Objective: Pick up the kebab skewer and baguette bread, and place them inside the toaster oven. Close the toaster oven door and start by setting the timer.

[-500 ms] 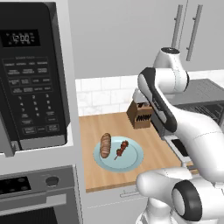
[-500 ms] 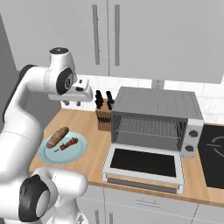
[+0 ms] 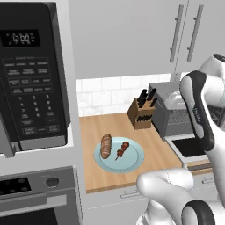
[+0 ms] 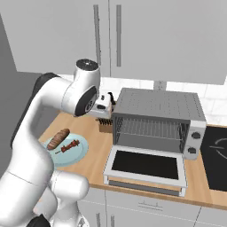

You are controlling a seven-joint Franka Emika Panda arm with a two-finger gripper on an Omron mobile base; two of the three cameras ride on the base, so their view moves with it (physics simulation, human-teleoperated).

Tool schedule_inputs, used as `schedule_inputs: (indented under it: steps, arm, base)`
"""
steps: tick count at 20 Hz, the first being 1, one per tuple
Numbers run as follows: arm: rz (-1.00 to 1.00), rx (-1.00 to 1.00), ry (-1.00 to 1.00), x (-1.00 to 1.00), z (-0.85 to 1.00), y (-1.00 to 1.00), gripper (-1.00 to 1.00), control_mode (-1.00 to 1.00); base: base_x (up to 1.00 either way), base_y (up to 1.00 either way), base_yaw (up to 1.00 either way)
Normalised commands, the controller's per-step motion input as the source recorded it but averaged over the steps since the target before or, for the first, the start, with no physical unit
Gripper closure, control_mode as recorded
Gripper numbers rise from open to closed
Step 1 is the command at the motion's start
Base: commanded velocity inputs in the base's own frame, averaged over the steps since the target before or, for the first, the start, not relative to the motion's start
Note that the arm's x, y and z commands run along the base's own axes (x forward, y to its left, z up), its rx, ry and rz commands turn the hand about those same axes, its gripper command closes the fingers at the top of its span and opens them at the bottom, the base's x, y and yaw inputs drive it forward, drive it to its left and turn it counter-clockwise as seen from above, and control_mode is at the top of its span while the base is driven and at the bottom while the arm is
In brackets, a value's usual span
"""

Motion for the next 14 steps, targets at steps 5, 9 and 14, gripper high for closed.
schedule_inputs:
  steps: [5, 9, 14]
  arm:
    - [0.03, 0.14, 0.0, -0.79, -0.02, -1.0, -1.0, -1.0]
    - [0.01, 0.06, -0.01, -0.42, -0.04, -1.0, -1.0, -1.0]
    - [-0.01, 0.02, -0.08, -0.07, -0.02, -0.08, -1.0, -1.0]
  base:
    - [0.0, 0.0, 0.0]
    - [0.0, 0.0, 0.0]
    - [0.0, 0.0, 0.0]
